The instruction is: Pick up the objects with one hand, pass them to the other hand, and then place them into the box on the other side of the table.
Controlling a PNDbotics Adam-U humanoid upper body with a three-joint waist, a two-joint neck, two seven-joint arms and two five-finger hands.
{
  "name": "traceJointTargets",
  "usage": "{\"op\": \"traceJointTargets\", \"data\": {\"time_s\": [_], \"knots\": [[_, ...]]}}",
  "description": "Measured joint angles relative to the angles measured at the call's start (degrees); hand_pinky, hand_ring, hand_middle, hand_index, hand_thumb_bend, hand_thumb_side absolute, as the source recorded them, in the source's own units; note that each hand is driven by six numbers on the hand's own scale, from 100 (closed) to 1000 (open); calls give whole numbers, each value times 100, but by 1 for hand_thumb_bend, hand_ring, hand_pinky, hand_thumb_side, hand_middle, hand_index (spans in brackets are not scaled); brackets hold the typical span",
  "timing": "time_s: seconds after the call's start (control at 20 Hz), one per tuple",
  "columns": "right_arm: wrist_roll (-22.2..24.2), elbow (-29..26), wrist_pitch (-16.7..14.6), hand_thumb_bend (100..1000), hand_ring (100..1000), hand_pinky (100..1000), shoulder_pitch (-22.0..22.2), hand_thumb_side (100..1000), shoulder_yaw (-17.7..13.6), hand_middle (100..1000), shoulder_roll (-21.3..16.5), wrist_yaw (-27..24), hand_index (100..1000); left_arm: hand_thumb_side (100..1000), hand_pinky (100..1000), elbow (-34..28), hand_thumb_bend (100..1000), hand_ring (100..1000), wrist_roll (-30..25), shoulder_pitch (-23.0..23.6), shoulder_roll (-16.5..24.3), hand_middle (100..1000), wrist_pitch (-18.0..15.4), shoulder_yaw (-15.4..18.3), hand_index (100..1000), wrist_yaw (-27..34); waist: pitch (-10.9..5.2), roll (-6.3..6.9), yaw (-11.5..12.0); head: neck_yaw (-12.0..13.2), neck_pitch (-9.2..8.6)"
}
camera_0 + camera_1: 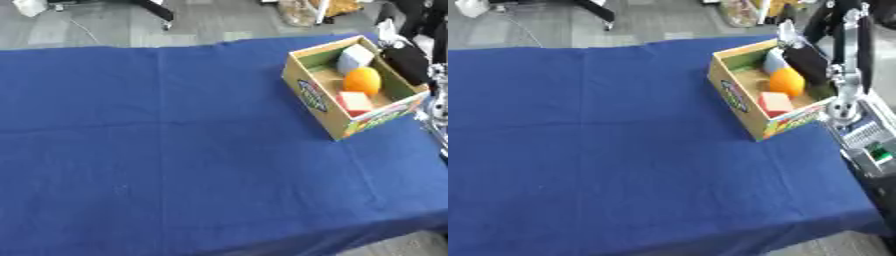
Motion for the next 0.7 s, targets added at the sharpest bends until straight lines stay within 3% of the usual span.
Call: {"op": "traceJointTargets", "data": {"time_s": [0.3, 0.5, 0.7], "knots": [[127, -133, -429, 116, 248, 275, 396, 448, 227, 284, 747, 169, 808, 641, 726, 0, 485, 677, 22, -20, -102, 674, 5, 42, 802, -337, -2, 1, -76, 588, -11], [307, -134, -413, 100, 228, 263, 735, 472, 515, 269, 1374, 250, 802, 638, 723, 0, 496, 675, 66, -30, -250, 671, 19, 53, 799, -647, -7, 1, -122, 964, -11], [422, 17, -386, 100, 221, 262, 924, 486, 713, 264, 1847, 233, 798, 653, 722, 0, 489, 674, 104, -32, -387, 671, 21, 46, 799, -900, -7, 1, -136, 1110, -13]]}}
